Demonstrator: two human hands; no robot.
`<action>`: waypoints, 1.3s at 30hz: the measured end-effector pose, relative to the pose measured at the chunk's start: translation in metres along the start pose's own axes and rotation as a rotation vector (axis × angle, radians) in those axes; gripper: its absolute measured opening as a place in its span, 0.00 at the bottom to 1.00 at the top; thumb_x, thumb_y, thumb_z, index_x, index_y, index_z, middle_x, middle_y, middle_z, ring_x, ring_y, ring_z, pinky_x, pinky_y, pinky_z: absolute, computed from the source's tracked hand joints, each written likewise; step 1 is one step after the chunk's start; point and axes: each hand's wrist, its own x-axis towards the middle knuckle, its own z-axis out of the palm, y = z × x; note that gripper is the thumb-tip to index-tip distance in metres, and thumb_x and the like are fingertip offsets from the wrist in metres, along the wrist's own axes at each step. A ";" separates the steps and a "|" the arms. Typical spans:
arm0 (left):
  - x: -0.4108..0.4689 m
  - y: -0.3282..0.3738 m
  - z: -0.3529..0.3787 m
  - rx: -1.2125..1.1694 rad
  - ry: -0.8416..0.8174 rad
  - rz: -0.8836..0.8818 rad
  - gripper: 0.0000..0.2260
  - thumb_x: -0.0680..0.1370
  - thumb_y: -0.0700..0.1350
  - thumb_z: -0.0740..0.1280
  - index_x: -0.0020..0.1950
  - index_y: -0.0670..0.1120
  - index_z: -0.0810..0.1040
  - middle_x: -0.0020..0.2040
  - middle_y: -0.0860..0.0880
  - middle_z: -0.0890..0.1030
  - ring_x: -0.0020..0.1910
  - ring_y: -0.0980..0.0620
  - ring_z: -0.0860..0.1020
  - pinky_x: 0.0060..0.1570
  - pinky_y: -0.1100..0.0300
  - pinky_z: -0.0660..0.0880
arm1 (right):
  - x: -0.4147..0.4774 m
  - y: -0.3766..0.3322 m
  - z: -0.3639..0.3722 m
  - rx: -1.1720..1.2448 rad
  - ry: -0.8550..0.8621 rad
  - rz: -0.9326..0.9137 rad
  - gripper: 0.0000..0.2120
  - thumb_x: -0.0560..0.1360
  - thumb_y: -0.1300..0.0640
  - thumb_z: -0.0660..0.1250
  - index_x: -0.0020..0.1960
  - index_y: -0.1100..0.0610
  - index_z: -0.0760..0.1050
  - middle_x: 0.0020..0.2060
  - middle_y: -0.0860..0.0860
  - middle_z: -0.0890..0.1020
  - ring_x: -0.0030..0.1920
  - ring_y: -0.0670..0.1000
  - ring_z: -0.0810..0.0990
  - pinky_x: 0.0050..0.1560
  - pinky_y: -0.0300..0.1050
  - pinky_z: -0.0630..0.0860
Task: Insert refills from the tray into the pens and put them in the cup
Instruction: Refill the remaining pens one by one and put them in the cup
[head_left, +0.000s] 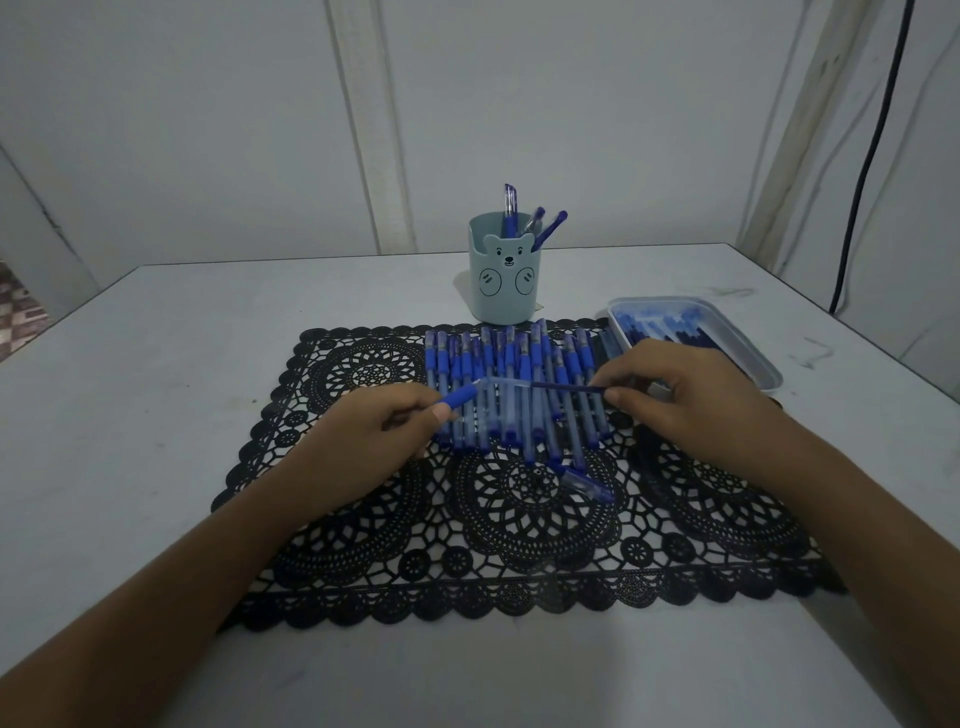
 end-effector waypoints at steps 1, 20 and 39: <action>-0.001 -0.001 0.000 0.051 -0.009 0.015 0.08 0.78 0.46 0.61 0.48 0.47 0.80 0.27 0.53 0.74 0.27 0.58 0.71 0.28 0.70 0.66 | 0.000 0.002 0.000 -0.060 0.014 -0.033 0.07 0.73 0.60 0.68 0.48 0.50 0.80 0.39 0.41 0.77 0.40 0.41 0.76 0.47 0.36 0.74; -0.004 0.004 0.009 0.181 -0.092 0.119 0.14 0.74 0.55 0.57 0.50 0.52 0.79 0.28 0.58 0.75 0.28 0.60 0.73 0.28 0.70 0.66 | -0.012 -0.039 0.026 0.367 -0.013 0.097 0.02 0.75 0.56 0.64 0.46 0.51 0.76 0.36 0.43 0.77 0.37 0.36 0.74 0.37 0.26 0.68; -0.003 0.001 0.007 0.203 -0.045 0.055 0.09 0.78 0.51 0.61 0.48 0.50 0.79 0.26 0.54 0.73 0.26 0.55 0.71 0.25 0.65 0.67 | -0.015 -0.043 0.035 -0.069 -0.154 -0.145 0.04 0.75 0.51 0.64 0.46 0.47 0.77 0.38 0.39 0.76 0.41 0.41 0.73 0.44 0.38 0.66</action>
